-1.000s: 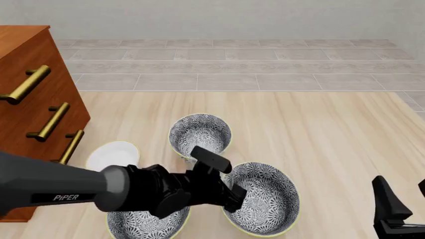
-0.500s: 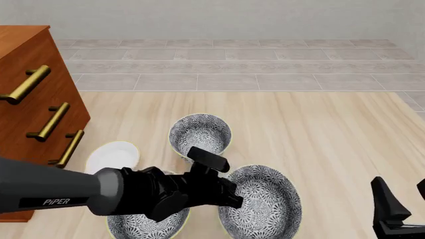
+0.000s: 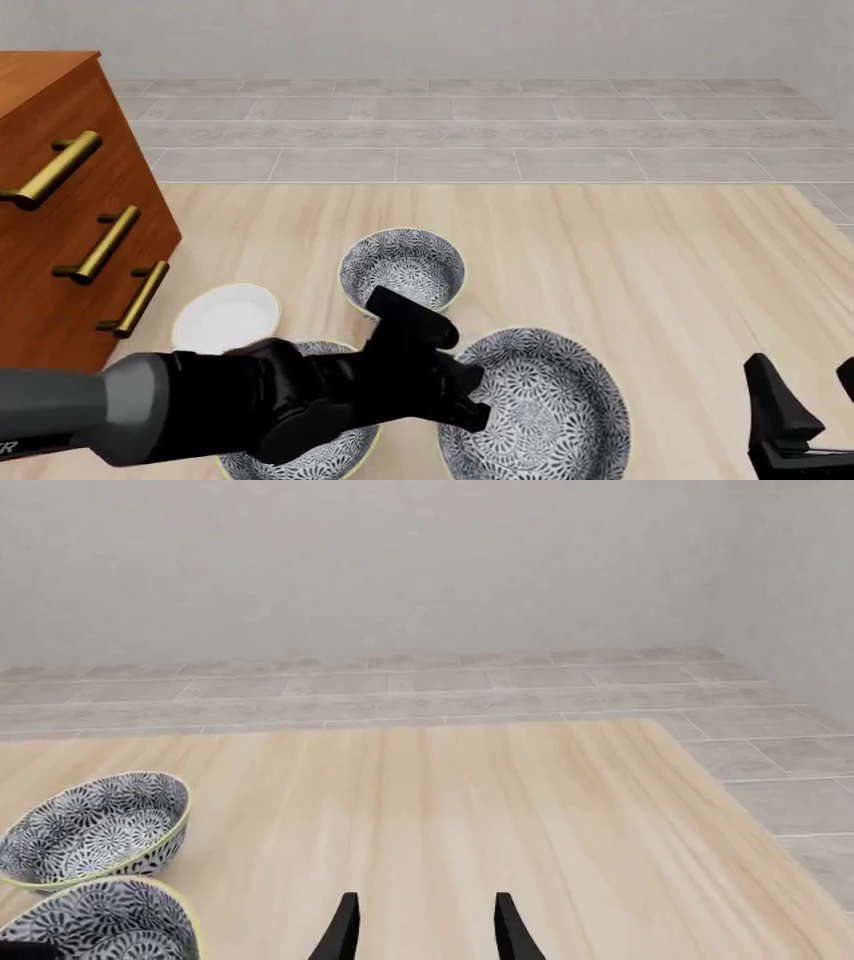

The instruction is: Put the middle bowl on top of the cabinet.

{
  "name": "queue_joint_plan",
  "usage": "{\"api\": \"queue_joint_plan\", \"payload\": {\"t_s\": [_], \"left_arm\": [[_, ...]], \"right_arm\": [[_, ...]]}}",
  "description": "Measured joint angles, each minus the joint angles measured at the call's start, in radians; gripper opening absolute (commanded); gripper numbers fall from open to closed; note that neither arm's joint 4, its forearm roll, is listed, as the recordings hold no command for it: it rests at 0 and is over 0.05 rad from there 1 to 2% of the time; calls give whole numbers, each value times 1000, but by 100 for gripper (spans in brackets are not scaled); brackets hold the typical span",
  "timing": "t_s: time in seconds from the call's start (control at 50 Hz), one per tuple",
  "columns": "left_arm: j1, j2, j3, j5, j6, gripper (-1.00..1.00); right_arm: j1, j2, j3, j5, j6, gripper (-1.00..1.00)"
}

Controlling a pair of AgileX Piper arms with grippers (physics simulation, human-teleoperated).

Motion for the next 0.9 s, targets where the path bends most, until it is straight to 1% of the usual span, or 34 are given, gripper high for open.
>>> {"api": "queue_joint_plan", "payload": {"t_s": [0.26, 0.44, 0.68, 0.9], "left_arm": [[-12, -88, 11, 25, 10, -100], [1, -136, 11, 46, 25, -100], [28, -228, -4, 111, 37, -100], [78, -313, -36, 188, 51, -100]], "right_arm": [[-2, -13, 0, 10, -1, 100], [-4, -16, 0, 11, -2, 100], [-5, -18, 0, 11, -2, 100], [-6, -18, 0, 9, -3, 100]]}}
